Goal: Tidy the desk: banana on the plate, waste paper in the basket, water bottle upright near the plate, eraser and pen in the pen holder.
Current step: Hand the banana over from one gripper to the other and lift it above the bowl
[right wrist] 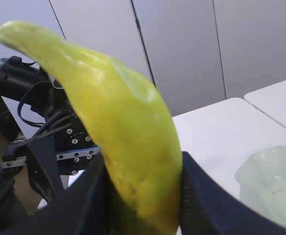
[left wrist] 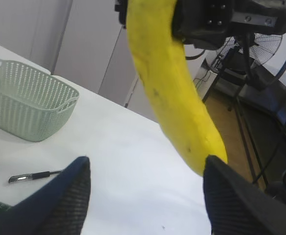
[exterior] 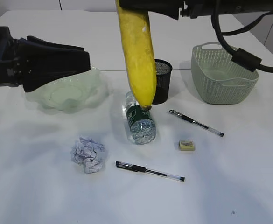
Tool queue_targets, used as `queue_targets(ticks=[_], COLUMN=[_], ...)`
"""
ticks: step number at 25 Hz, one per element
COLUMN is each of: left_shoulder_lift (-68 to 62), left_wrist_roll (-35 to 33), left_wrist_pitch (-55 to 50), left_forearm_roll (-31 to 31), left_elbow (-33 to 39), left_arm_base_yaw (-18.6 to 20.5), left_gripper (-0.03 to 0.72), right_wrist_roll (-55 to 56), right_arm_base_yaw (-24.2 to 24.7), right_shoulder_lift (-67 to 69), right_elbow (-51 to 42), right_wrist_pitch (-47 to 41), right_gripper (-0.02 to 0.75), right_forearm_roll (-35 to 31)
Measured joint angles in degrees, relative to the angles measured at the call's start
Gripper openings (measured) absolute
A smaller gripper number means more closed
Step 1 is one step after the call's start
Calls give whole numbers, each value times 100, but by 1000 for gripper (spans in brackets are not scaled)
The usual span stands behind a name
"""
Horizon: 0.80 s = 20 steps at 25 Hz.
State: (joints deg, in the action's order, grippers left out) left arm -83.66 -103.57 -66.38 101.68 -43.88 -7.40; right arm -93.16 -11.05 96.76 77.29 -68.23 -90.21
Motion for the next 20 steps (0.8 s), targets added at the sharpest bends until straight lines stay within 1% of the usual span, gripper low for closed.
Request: queue_targets(ticks=[5, 11, 18, 20], left_shoulder_lift=[0, 0, 0, 0], left_wrist_roll=[64, 364, 463, 473], left_wrist_pitch=[-23, -23, -23, -23], left_forearm_roll=[-10, -10, -22, -32], left_elbow=[-85, -85, -237, -332], left_arm_base_yaw=[-63, -103, -527, -587], left_gripper=[510, 510, 510, 510], right_wrist_roll=[-48, -107, -159, -169], right_arm_base_yaw=[-210, -346, -418, -426], right_shoulder_lift=[0, 0, 0, 0], right_elbow=[0, 0, 0, 0], right_wrist_pitch=[0, 0, 0, 0], right_gripper=[294, 294, 294, 295], right_forearm_roll=[-58, -144, -166, -166])
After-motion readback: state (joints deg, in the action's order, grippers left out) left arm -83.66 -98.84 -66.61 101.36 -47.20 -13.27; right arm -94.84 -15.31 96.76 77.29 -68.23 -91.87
